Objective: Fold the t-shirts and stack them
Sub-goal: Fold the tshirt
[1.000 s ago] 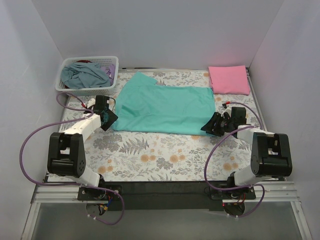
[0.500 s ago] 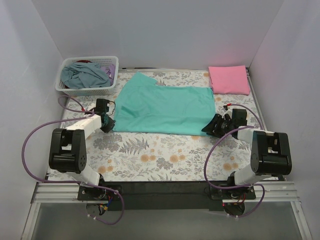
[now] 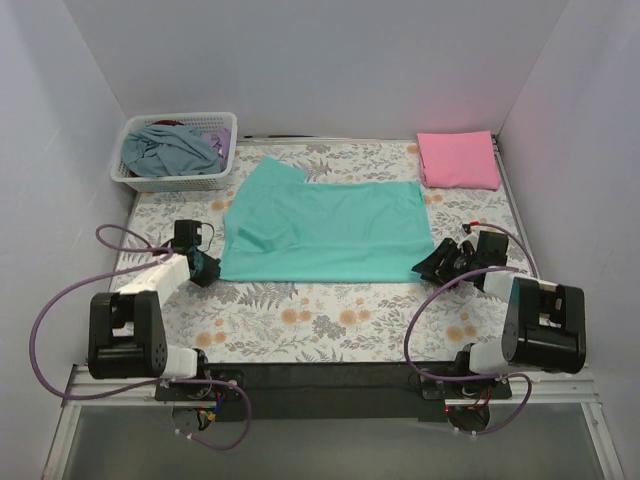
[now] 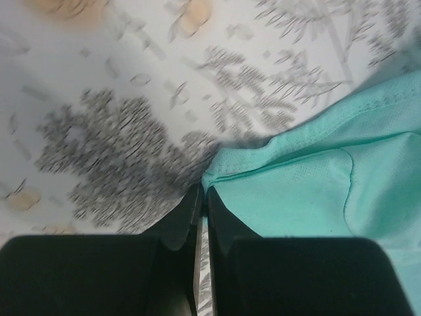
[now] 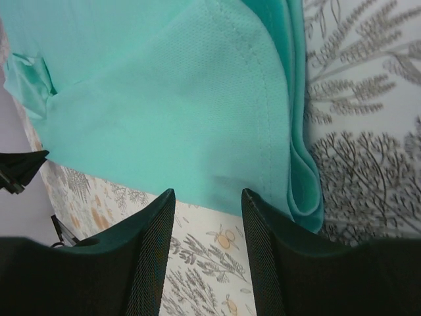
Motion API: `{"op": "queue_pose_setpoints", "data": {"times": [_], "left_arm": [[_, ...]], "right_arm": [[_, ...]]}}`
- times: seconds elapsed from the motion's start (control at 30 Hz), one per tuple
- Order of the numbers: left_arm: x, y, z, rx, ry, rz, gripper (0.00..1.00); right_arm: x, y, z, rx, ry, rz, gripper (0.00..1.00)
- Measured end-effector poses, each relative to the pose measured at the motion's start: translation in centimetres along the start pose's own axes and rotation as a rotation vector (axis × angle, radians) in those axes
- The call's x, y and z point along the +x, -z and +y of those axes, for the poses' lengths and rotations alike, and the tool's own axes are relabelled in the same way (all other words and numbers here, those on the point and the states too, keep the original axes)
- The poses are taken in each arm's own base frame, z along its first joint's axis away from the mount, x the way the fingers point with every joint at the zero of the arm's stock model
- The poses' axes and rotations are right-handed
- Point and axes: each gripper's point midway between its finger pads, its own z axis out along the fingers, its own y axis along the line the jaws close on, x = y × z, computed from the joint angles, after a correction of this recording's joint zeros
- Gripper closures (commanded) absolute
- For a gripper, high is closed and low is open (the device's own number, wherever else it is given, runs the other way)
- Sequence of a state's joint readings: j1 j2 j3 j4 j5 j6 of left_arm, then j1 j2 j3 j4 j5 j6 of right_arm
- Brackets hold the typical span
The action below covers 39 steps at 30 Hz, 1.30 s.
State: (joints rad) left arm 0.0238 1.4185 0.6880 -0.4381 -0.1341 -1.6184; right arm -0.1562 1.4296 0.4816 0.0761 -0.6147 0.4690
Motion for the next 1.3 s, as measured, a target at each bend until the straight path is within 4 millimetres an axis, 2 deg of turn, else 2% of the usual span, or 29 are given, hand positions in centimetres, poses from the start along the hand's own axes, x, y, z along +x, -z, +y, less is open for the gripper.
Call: {"op": "queue_pose_setpoints", "data": {"times": [0.1, 0.2, 0.33, 0.37, 0.47, 0.57, 0.67, 0.73, 0.8, 0.9, 1.03, 1.1, 1.13, 1.17, 1.3], "left_arm": [[1.6, 1.4, 2.4, -0.012, 0.022, 0.018, 0.93], [2.7, 2.8, 4.3, -0.014, 0.039, 0.02, 0.8], [2.0, 4.5, 4.2, 0.02, 0.045, -0.014, 0.63], [1.7, 4.8, 3.9, 0.027, 0.042, -0.022, 0.62], [0.2, 6.2, 2.2, 0.07, 0.023, -0.05, 0.6], [-1.2, 8.2, -0.6, 0.159, -0.004, -0.072, 0.6], [-1.2, 9.9, -3.5, 0.262, -0.052, -0.065, 0.63], [0.4, 10.5, -5.6, 0.322, -0.114, -0.026, 0.64], [3.0, 10.4, -7.3, 0.361, -0.189, 0.035, 0.66], [6.1, 8.9, -8.1, 0.352, -0.26, 0.121, 0.7], [7.2, 6.3, -7.6, 0.292, -0.279, 0.158, 0.72], [7.5, 5.2, -7.4, 0.268, -0.288, 0.167, 0.73], [7.6, 4.7, -7.3, 0.258, -0.292, 0.17, 0.73], [7.7, 4.4, -7.3, 0.253, -0.296, 0.172, 0.73], [7.9, 3.0, -7.0, 0.223, -0.313, 0.173, 0.75]], "right_arm": [[1.0, 1.2, -0.6, 0.039, -0.024, -0.006, 0.46], [2.1, 2.2, -0.9, 0.078, -0.026, -0.012, 0.46], [3.0, 3.1, -0.1, 0.1, 0.016, -0.014, 0.46], [3.1, 3.1, 0.4, 0.092, 0.04, -0.01, 0.46], [3.6, 2.6, 4.0, 0.028, 0.163, 0.02, 0.45], [3.4, 1.6, 8.8, -0.08, 0.289, 0.048, 0.45], [3.5, -0.3, 12.8, -0.169, 0.37, 0.093, 0.46], [4.0, -1.9, 15.0, -0.219, 0.409, 0.129, 0.46], [4.9, -3.6, 17.4, -0.274, 0.438, 0.176, 0.46], [6.1, -6.4, 21.3, -0.354, 0.474, 0.243, 0.47], [7.2, -10.2, 25.6, -0.437, 0.519, 0.29, 0.46], [7.7, -12.0, 26.7, -0.451, 0.523, 0.305, 0.46], [7.7, -13.4, 27.0, -0.453, 0.522, 0.313, 0.46], [7.9, -13.8, 27.1, -0.455, 0.524, 0.317, 0.46], [8.2, -17.2, 27.0, -0.444, 0.507, 0.347, 0.46]]}}
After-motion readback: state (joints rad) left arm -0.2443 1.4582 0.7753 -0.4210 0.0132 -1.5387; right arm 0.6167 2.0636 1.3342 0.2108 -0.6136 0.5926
